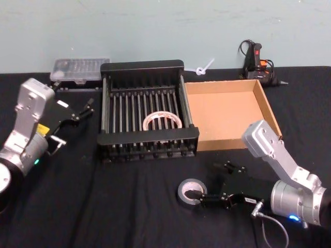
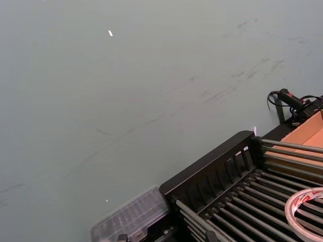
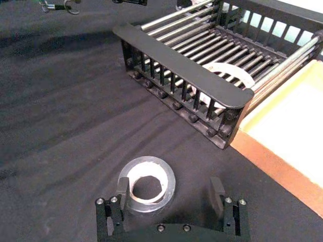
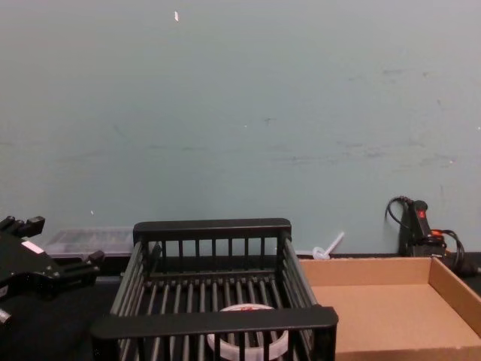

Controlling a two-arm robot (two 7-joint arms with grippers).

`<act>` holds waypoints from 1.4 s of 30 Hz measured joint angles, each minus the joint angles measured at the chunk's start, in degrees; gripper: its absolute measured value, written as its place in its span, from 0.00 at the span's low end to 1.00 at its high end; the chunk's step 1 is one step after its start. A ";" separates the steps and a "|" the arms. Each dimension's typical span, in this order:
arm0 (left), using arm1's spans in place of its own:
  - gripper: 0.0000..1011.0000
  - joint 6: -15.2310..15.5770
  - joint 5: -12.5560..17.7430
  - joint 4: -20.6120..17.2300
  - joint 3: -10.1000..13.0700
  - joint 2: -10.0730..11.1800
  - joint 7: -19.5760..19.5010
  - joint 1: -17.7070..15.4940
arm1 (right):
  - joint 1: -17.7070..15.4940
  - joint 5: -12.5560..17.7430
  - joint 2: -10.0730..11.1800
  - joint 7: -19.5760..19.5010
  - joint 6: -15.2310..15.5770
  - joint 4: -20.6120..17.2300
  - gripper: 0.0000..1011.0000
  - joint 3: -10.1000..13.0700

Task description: Pick up the white tape and place it into the black box , Pick up the silver tape and place it into the brown box.

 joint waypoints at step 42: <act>0.99 0.00 0.00 0.01 0.00 0.00 0.00 0.00 | 5.03 -3.07 -4.60 0.18 1.04 7.24 0.99 -3.01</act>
